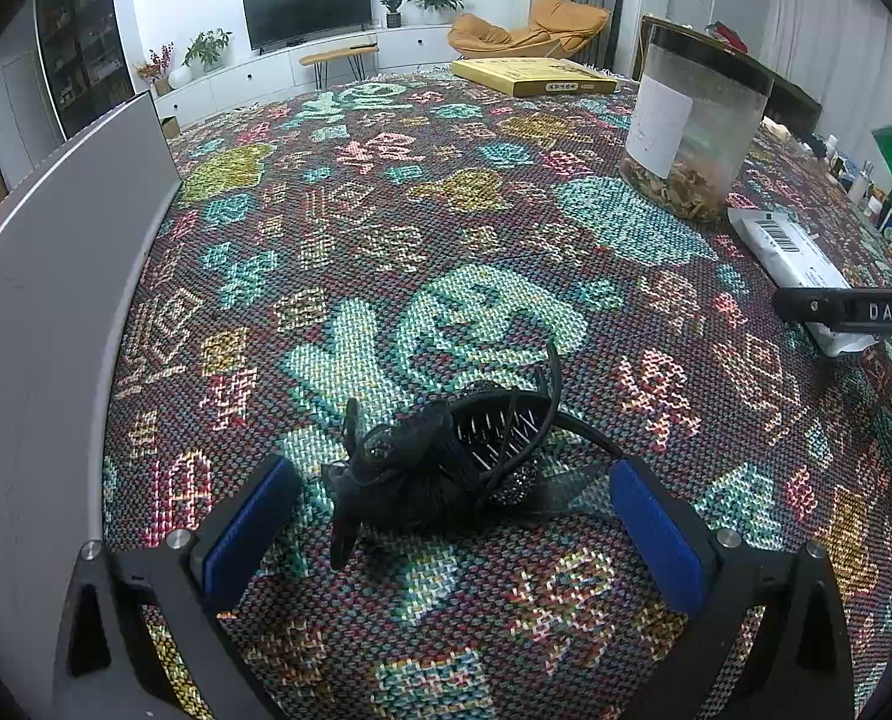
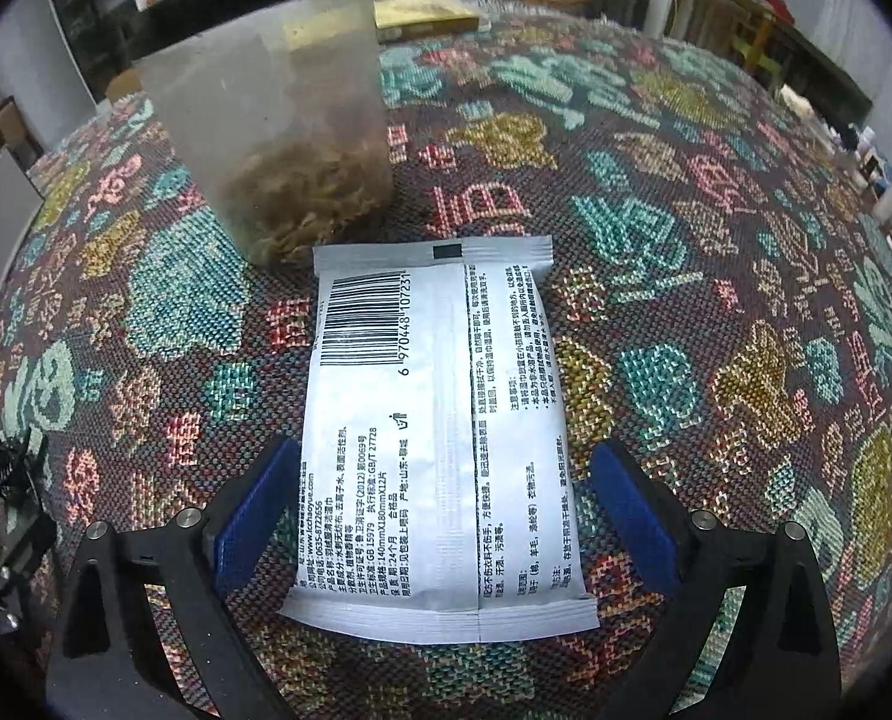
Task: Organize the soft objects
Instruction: 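Grasp the white printed packet with the right tool while the left holds the cable bundle, then hold the white packet with the right tool while the left holds the cable bundle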
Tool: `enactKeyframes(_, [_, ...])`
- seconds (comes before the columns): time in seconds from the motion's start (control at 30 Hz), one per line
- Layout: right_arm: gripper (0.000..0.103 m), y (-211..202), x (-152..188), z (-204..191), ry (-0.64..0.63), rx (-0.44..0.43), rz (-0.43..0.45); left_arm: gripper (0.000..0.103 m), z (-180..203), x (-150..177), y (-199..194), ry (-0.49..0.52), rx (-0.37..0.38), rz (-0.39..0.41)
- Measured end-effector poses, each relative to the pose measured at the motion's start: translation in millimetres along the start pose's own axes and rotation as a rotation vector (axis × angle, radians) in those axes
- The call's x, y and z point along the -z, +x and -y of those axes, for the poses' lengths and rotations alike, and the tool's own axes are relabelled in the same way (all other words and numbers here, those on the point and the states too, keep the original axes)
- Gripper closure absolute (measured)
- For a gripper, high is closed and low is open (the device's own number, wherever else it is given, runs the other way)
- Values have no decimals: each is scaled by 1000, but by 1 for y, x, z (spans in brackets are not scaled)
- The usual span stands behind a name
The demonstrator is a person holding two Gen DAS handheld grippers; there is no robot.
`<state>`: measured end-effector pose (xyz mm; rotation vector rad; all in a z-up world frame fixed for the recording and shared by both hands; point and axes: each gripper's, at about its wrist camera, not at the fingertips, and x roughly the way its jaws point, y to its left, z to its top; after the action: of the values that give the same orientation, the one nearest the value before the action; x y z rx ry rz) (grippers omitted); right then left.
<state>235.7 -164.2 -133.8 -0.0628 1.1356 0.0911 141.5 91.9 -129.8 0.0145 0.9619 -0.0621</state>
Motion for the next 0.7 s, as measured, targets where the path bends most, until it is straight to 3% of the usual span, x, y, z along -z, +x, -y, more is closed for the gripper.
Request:
enactKeyframes(0.2, [4, 4, -9, 3, -16, -11, -52, 0, 0, 0, 0, 0, -1, 0])
enactKeyframes(0.53, [3, -2, 20, 6, -95, -46, 185, 0, 1, 0, 0, 0, -2, 0])
enactKeyframes(0.7, [3, -3, 22, 6, -94, -49, 190, 0, 1, 0, 0, 1, -2, 0])
